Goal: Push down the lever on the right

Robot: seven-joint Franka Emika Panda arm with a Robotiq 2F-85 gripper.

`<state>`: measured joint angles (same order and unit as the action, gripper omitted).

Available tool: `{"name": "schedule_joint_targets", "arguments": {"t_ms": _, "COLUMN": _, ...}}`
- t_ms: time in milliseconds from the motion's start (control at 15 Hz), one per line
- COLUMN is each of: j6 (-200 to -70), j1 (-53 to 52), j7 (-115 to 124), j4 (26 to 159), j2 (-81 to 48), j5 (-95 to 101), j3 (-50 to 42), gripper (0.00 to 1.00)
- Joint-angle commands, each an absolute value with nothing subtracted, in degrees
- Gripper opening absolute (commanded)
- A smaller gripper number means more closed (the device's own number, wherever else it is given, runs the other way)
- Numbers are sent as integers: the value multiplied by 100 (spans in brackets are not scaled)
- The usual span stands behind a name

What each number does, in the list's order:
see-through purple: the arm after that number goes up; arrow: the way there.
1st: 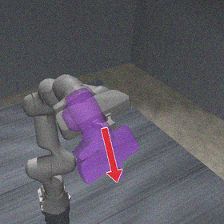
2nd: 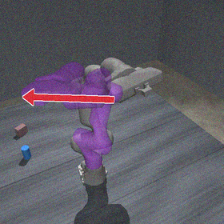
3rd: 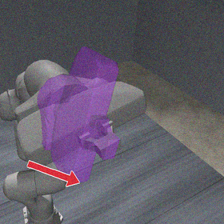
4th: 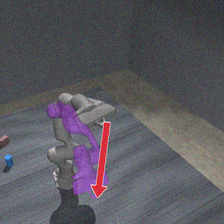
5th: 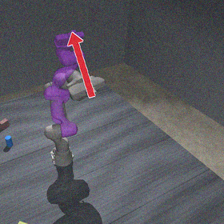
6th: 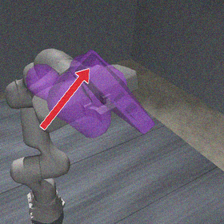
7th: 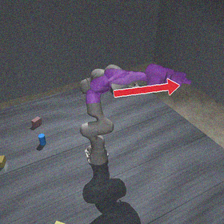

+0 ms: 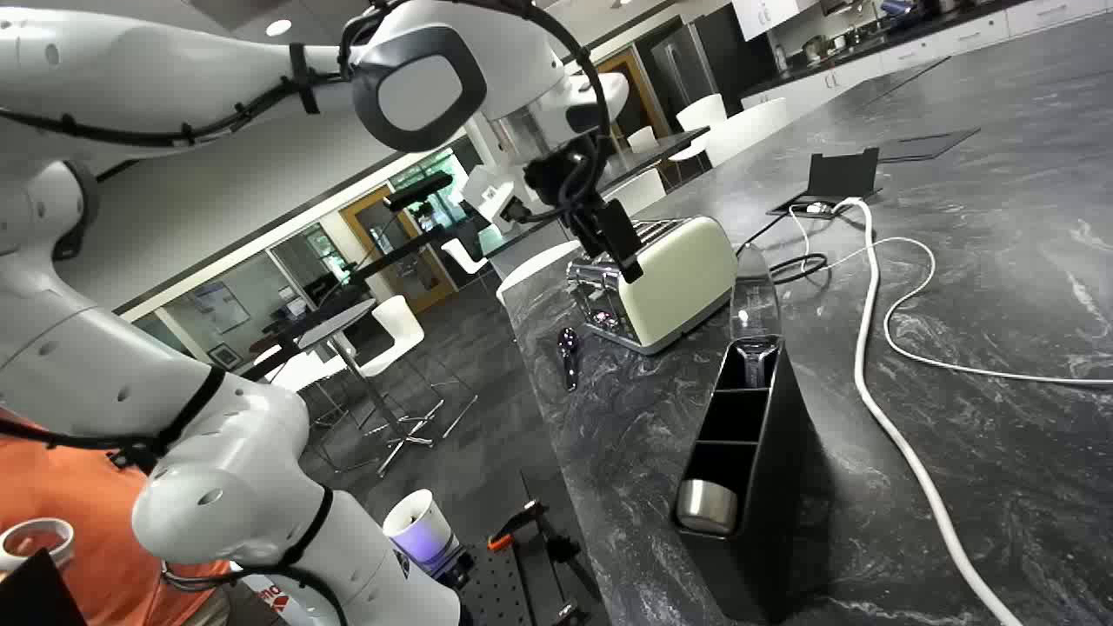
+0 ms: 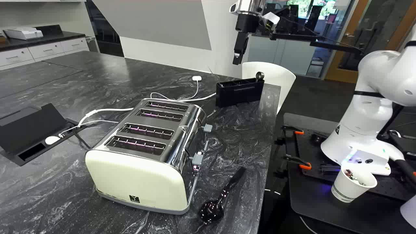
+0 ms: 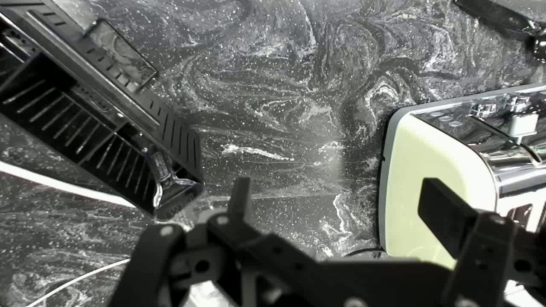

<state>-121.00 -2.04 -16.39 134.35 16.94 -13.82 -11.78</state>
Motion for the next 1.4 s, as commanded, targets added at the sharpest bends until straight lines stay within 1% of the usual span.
{"name": "schedule_joint_targets", "arguments": {"t_ms": 0, "j6": -12076, "j1": -57, "j7": -1673, "j4": 13422, "j2": 1683, "j5": -1426, "j3": -1043, "gripper": 100}}
{"name": "schedule_joint_targets", "arguments": {"t_ms": 133, "j6": -12120, "j1": -124, "j7": -1739, "j4": 13400, "j2": 1643, "j5": -1467, "j3": -1003, "gripper": 100}}
{"name": "schedule_joint_targets", "arguments": {"t_ms": 267, "j6": -12120, "j1": -236, "j7": -1576, "j4": 13331, "j2": 1645, "j5": -1374, "j3": -746, "gripper": 100}}
{"name": "schedule_joint_targets", "arguments": {"t_ms": 533, "j6": -12265, "j1": -362, "j7": -522, "j4": 13298, "j2": 1696, "j5": -823, "j3": 155, "gripper": 100}}
{"name": "schedule_joint_targets", "arguments": {"t_ms": 800, "j6": -12318, "j1": -562, "j7": 422, "j4": 13156, "j2": 1426, "j5": -454, "j3": 795, "gripper": 100}}
{"name": "schedule_joint_targets", "arguments": {"t_ms": 1000, "j6": -12539, "j1": -700, "j7": 842, "j4": 13116, "j2": 1139, "j5": -363, "j3": 1074, "gripper": 100}}
{"name": "schedule_joint_targets", "arguments": {"t_ms": 1333, "j6": -12858, "j1": -978, "j7": 1071, "j4": 12975, "j2": 660, "j5": -446, "j3": 1294, "gripper": 100}}
